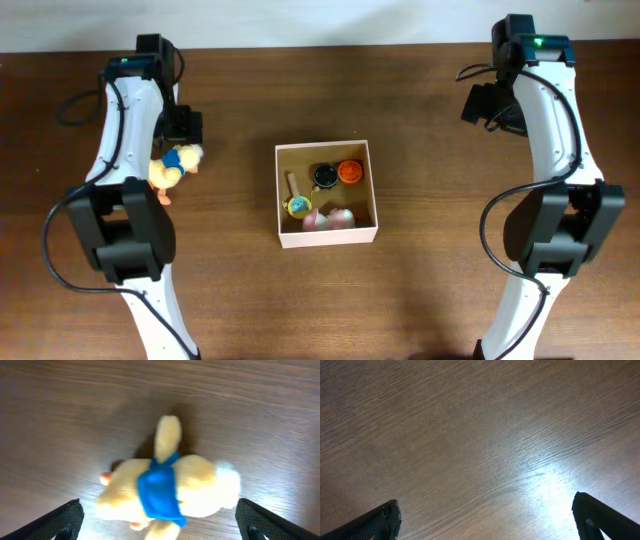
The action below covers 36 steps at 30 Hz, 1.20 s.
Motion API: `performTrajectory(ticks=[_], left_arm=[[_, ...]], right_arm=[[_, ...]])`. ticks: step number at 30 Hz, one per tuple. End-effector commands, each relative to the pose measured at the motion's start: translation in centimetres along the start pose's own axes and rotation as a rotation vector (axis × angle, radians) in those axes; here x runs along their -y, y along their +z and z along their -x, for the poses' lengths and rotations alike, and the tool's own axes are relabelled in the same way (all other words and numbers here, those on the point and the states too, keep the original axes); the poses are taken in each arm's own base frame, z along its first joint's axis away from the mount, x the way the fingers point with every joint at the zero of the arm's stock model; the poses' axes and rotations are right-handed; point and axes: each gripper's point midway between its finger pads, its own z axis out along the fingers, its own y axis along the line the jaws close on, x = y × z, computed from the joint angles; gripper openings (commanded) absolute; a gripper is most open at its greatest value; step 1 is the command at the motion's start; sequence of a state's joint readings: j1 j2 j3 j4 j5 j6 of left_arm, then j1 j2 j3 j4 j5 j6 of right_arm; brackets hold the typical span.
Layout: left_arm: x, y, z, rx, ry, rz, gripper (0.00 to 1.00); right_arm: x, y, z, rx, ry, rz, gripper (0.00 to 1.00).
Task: Pack container
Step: 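Lower the left gripper and grasp the yellow duck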
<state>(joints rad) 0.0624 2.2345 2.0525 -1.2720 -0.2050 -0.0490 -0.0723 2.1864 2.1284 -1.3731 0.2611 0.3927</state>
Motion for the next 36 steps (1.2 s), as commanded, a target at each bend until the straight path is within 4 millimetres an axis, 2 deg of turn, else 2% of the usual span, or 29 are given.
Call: performTrajectory(ticks=[1, 7, 16, 25, 27, 31, 32, 36], left_arm=[[1.7, 1.2, -0.5, -0.046, -0.083, -0.067, 0.99], [1.7, 2.1, -0.8, -0.071, -0.097, -0.056, 0.99], [2.3, 4.5, 0.6, -0.036, 0.186, -0.062, 1.0], [2.9, 7.7, 0.4, -0.071, 0.303, -0.067, 0.97], [3.0, 8.4, 0.1, -0.088, 0.309, -0.069, 0.92], [3.1, 8.7, -0.1, -0.097, 0.31, -0.069, 0.54], [3.1, 8.7, -0.1, -0.097, 0.31, -0.069, 0.48], [3.1, 8.7, -0.3, -0.105, 0.312, -0.07, 0.35]], right_arm=[[0.1, -0.2, 0.1, 0.005, 0.014, 0.001, 0.99], [0.1, -0.2, 0.1, 0.005, 0.014, 0.0, 0.99], [0.1, -0.2, 0.1, 0.005, 0.014, 0.0, 0.99], [0.1, -0.2, 0.1, 0.005, 0.014, 0.0, 0.99], [0.1, -0.2, 0.1, 0.005, 0.014, 0.001, 0.99], [0.1, -0.2, 0.1, 0.005, 0.014, 0.0, 0.99], [0.1, -0.2, 0.1, 0.005, 0.014, 0.001, 0.99], [0.1, -0.2, 0.1, 0.005, 0.014, 0.0, 0.99]])
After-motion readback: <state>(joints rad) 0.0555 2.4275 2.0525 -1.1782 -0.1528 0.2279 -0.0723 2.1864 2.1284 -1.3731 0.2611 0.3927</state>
